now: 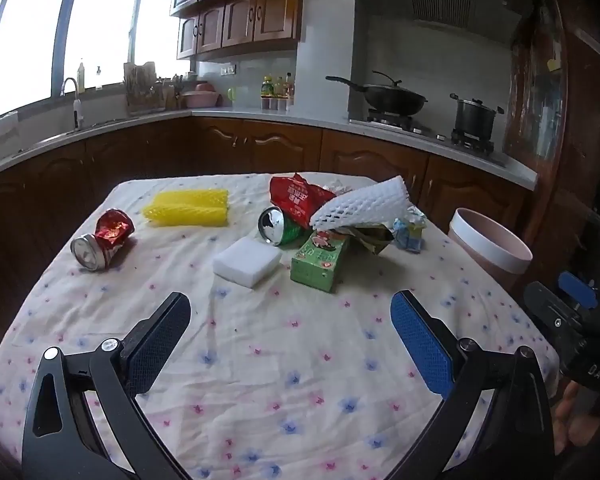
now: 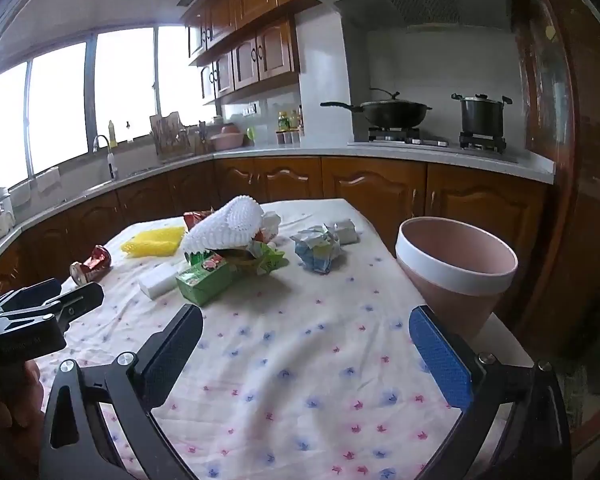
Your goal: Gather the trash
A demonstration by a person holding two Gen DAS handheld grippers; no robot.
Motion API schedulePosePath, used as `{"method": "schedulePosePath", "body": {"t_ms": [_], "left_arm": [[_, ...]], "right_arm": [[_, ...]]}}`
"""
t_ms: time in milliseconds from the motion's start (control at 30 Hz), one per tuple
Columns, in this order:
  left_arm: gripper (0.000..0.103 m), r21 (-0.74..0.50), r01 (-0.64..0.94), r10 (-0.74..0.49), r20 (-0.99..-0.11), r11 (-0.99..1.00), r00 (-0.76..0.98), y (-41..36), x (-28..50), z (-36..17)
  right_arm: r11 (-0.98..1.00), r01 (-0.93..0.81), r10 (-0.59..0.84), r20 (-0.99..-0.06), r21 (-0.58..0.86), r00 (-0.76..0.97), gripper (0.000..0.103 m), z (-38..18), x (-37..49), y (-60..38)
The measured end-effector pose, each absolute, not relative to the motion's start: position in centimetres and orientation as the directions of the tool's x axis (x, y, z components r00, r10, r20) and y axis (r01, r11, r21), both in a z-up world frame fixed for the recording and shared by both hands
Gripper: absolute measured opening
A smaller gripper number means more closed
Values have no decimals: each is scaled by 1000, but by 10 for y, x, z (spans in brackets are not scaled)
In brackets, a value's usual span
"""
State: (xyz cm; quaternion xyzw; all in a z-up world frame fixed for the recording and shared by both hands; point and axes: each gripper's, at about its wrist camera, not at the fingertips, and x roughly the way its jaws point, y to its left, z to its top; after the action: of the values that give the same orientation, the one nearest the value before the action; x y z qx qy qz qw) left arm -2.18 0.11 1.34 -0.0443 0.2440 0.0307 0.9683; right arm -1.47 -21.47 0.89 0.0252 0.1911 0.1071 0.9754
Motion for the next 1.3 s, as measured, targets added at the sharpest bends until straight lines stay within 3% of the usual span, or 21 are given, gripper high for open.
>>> {"method": "schedulePosePath", "body": {"t_ms": [1300], "left_arm": [[102,-51,-83,52,-447,995,893,0,-29,19]], "right_arm": [[971,-211,238,-342,116,909,103,11,-17,-215]]}}
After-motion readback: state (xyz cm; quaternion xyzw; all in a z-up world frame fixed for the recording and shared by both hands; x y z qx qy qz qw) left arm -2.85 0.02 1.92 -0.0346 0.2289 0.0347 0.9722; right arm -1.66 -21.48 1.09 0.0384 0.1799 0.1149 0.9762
